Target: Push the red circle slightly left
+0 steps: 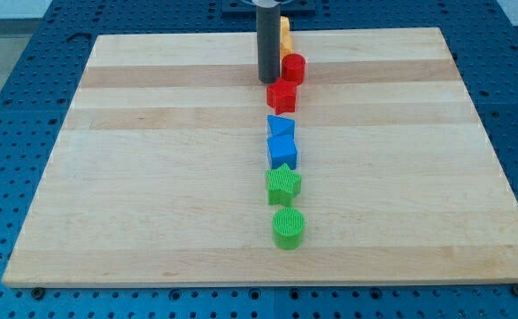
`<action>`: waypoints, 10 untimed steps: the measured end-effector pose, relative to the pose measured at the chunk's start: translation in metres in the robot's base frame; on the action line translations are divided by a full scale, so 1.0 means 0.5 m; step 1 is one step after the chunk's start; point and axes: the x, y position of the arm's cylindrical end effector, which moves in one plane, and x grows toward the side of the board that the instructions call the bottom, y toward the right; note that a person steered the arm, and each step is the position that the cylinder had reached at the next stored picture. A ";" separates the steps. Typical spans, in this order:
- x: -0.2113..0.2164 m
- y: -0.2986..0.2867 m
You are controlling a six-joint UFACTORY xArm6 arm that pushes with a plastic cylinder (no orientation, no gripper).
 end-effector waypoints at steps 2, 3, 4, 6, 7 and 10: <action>0.000 -0.121; 0.000 -0.194; 0.001 -0.194; 0.001 -0.203; 0.001 -0.203; 0.035 -0.188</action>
